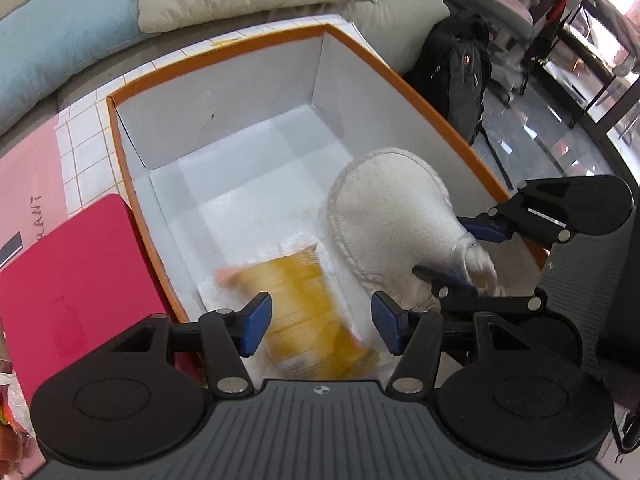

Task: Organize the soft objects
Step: 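Open both tools to drop bag and pad into the box, then move both tools back over the soft items on the bed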

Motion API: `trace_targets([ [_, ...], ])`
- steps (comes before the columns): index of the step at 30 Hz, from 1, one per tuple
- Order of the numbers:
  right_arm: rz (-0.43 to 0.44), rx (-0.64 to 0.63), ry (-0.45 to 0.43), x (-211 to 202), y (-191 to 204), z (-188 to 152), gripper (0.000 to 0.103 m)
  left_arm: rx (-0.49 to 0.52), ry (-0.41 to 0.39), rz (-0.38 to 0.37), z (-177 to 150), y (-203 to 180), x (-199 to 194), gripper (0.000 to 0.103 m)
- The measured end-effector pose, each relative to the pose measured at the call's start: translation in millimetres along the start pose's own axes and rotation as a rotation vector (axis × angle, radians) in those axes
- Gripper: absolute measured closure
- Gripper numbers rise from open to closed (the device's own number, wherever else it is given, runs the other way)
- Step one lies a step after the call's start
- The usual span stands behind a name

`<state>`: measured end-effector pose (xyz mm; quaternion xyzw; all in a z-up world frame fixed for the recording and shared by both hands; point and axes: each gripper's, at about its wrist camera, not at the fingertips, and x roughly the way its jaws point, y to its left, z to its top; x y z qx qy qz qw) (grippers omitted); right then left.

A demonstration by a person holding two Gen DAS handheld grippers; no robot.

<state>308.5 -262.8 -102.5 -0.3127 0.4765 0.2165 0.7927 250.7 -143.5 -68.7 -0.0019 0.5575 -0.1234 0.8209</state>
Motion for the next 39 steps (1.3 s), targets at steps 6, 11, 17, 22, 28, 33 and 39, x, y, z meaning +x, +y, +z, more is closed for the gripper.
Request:
trace_targets([
  [6, -0.043, 0.018, 0.021, -17.8, -5.2, 7.4, 0.059, 0.000, -0.073, -0.035, 4.4, 4.0, -27.6, 0.033],
  [11, -0.119, 0.082, -0.011, -51.1, -8.0, 12.4, 0.041, 0.006, -0.195, -0.050, 1.8, 7.8, -66.4, 0.031],
  [17, -0.202, 0.262, -0.172, -99.8, 3.7, 8.4, 0.037, 0.020, -0.373, -0.054, -18.2, 15.3, -114.1, 0.029],
  [22, -0.161, 0.422, -0.332, -132.2, 35.9, 2.0, 0.033, -0.003, -0.451, -0.046, -42.6, 35.6, -142.1, 0.029],
  [28, -0.095, 0.536, -0.410, -140.0, 89.4, 1.6, 0.033, -0.057, -0.505, -0.034, -79.8, 75.2, -162.8, 0.029],
  [33, -0.012, 0.550, -0.403, -136.2, 132.2, 6.0, 0.033, -0.114, -0.497, 0.009, -118.0, 111.2, -165.1, 0.029],
  [39, 0.090, 0.481, -0.358, -126.3, 178.8, 17.4, 0.033, -0.259, -0.452, 0.054, -163.1, 152.6, -153.7, 0.029],
])
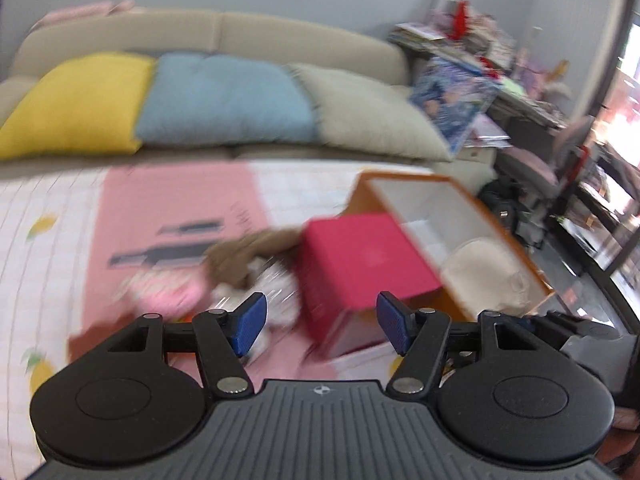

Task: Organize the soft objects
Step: 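Move both tools back over the soft items on the bed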

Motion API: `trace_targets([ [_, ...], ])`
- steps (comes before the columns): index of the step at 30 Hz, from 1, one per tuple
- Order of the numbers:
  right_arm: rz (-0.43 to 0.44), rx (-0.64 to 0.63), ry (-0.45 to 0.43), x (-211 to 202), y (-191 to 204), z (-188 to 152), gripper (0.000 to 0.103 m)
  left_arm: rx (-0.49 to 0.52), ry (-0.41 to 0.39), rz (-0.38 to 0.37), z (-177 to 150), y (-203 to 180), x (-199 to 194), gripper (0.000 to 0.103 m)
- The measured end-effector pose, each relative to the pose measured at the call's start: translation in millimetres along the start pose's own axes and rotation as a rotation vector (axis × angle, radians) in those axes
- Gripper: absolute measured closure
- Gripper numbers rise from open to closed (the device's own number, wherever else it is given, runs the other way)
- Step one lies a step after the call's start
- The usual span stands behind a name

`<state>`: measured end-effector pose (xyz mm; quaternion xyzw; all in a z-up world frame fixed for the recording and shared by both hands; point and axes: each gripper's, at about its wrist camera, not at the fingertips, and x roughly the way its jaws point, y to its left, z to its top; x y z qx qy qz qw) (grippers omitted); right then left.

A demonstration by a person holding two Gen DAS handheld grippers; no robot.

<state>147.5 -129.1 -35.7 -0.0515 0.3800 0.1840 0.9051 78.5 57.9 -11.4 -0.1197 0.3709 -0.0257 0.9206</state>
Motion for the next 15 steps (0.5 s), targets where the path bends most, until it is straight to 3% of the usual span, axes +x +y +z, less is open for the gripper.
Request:
trace_targets([
  [8, 0.100, -0.139, 0.025, 21.6, 50.0, -1.6, 0.035, -0.101, 0.037, 0.102, -20.7, 54.5, -5.1, 0.029],
  [15, 0.164, -0.275, 0.033, 44.0, 87.9, 4.2, 0.042, -0.008, 0.070, 0.142, -28.3, 80.1, 0.2, 0.029],
])
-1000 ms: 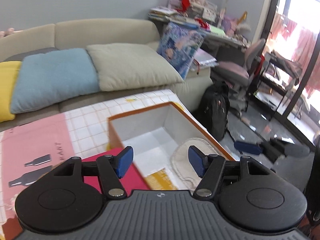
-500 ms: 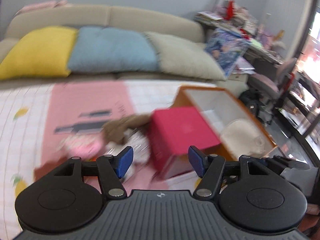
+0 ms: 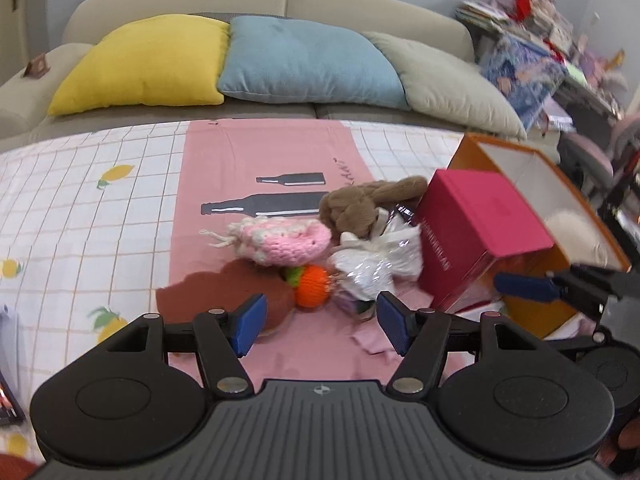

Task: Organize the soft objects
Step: 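Move both tools back over the soft items on the bed, then grasp brown sponge with left tool while right tool grasps plastic-wrapped bundle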

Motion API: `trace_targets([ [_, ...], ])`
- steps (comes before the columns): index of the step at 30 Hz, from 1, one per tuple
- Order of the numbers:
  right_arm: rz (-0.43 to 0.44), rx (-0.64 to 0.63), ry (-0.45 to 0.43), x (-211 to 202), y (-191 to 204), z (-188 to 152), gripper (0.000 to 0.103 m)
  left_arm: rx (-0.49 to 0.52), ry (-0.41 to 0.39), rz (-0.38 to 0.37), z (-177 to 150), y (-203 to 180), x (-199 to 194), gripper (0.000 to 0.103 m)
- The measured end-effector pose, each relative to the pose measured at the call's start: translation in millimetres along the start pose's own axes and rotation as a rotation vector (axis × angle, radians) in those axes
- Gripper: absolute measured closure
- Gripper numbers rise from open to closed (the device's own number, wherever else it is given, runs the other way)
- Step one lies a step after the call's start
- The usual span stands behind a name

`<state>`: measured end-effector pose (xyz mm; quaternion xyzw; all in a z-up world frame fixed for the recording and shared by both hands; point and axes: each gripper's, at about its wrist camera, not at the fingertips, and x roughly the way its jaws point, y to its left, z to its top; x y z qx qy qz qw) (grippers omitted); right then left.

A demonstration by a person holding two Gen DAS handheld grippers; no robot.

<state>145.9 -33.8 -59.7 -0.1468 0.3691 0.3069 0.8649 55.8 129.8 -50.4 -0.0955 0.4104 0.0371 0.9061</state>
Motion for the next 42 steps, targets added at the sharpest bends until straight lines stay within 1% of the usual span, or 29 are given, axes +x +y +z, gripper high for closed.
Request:
trace_targets([
  [3, 0.010, -0.048, 0.014, 13.6, 10.2, 3.2, 0.044, 0.076, 0.036, 0.042, -3.1, 8.4, 11.9, 0.029],
  [6, 0.007, -0.074, 0.045, 27.9, 14.2, 4.2, 0.044, 0.182, 0.074, 0.105, -9.0, 7.2, 27.3, 0.029],
  [12, 0.007, -0.095, 0.085, 51.6, 18.2, 5.2, 0.044, 0.383, 0.098, 0.193, -23.1, -6.7, 55.1, 0.029],
  [15, 0.003, -0.109, 0.097, 57.9, 19.6, 5.2, 0.044, 0.526, 0.094, 0.271, -31.2, -17.8, 69.8, 0.029],
  [17, 0.005, -0.111, 0.105, 61.9, 19.6, 6.0, 0.044, 0.623, 0.107, 0.311, -38.7, -23.1, 79.4, 0.028],
  [19, 0.007, -0.113, 0.113, 65.0, 19.2, 6.8, 0.044, 0.671, 0.126, 0.330, -43.3, -24.4, 87.5, 0.028],
  [22, 0.009, -0.115, 0.118, 68.9, 18.6, 7.3, 0.044, 0.714, 0.141, 0.359, -47.7, -24.0, 96.0, 0.028],
  [27, 0.018, -0.128, 0.122, 72.8, 19.8, 7.1, 0.045, 0.760, 0.149, 0.393, -51.2, -23.7, 106.7, 0.028],
  [29, 0.020, -0.130, 0.123, 74.0, 20.0, 6.9, 0.045, 0.769, 0.138, 0.400, -52.1, -23.8, 108.1, 0.030],
  [32, 0.021, -0.138, 0.120, 73.7, 20.0, 6.5, 0.046, 0.756, 0.133, 0.390, -52.3, -23.5, 107.1, 0.038],
  [38, 0.018, -0.173, 0.103, 72.5, 21.8, 6.5, 0.047, 0.669, 0.121, 0.346, -44.8, -18.6, 97.3, 0.045],
  [40, 0.015, -0.185, 0.099, 72.8, 22.5, 6.4, 0.048, 0.609, 0.125, 0.317, -39.0, -16.3, 89.4, 0.046],
  [42, 0.016, -0.193, 0.097, 74.2, 22.5, 6.5, 0.048, 0.527, 0.144, 0.287, -31.9, -12.7, 81.5, 0.047],
])
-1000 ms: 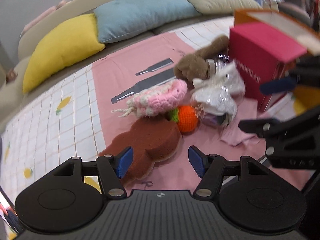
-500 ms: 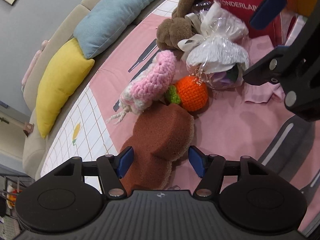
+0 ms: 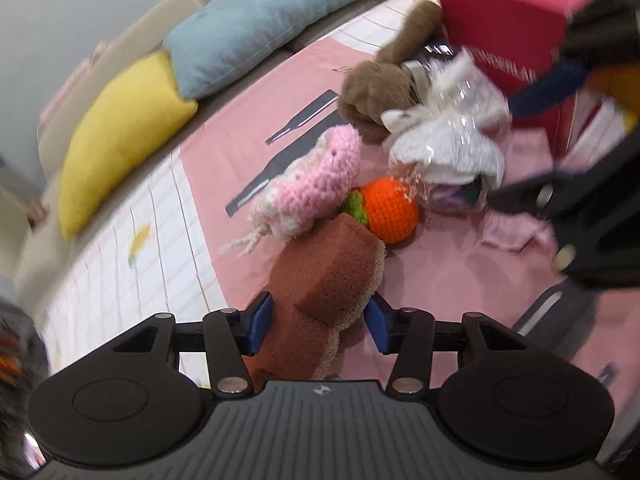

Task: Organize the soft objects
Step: 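Grasp brown sponge with left tool while right tool grasps plastic-wrapped bundle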

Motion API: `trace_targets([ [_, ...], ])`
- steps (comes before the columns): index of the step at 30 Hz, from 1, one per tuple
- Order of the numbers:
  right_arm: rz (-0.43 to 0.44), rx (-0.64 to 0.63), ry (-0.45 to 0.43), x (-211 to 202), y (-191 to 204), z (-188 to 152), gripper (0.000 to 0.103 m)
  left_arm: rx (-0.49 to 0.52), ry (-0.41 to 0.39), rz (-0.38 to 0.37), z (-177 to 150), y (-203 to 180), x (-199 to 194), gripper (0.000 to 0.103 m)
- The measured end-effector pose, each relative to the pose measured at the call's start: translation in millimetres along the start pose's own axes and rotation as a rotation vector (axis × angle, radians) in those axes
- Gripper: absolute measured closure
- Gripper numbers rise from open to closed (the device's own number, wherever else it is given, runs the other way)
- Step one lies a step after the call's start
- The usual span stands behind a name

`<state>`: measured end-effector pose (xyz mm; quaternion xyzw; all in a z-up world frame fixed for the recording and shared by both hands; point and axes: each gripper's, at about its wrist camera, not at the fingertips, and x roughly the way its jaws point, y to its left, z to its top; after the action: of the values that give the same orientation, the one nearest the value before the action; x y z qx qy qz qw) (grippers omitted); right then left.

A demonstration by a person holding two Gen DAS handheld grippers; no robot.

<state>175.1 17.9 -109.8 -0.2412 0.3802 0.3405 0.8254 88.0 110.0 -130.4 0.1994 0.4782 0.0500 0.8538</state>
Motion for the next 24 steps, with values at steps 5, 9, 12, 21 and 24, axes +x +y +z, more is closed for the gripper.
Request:
trace_targets([
  [5, -0.001, -0.002, 0.006, 6.9, 2.4, 2.1, 0.048, -0.261, 0.042, -0.134, 2.6, 27.1, -18.9, 0.053],
  [9, -0.008, 0.001, 0.014, 14.4, 5.4, 1.3, 0.048, -0.470, 0.039, -0.279, -0.1, 51.1, -30.1, 0.060],
  [12, -0.018, -0.005, 0.013, 19.0, 7.5, 1.2, 0.048, -0.557, 0.036, -0.337, -2.0, 57.0, -35.9, 0.060],
  [21, -0.068, -0.032, -0.002, 29.3, 16.8, 3.1, 0.068, -0.669, 0.033, -0.387, -3.5, 59.3, -47.6, 0.061],
  [24, -0.057, -0.030, -0.011, 24.7, 15.8, 2.5, 0.071, -0.665, 0.040, -0.384, -2.0, 56.9, -45.8, 0.061],
])
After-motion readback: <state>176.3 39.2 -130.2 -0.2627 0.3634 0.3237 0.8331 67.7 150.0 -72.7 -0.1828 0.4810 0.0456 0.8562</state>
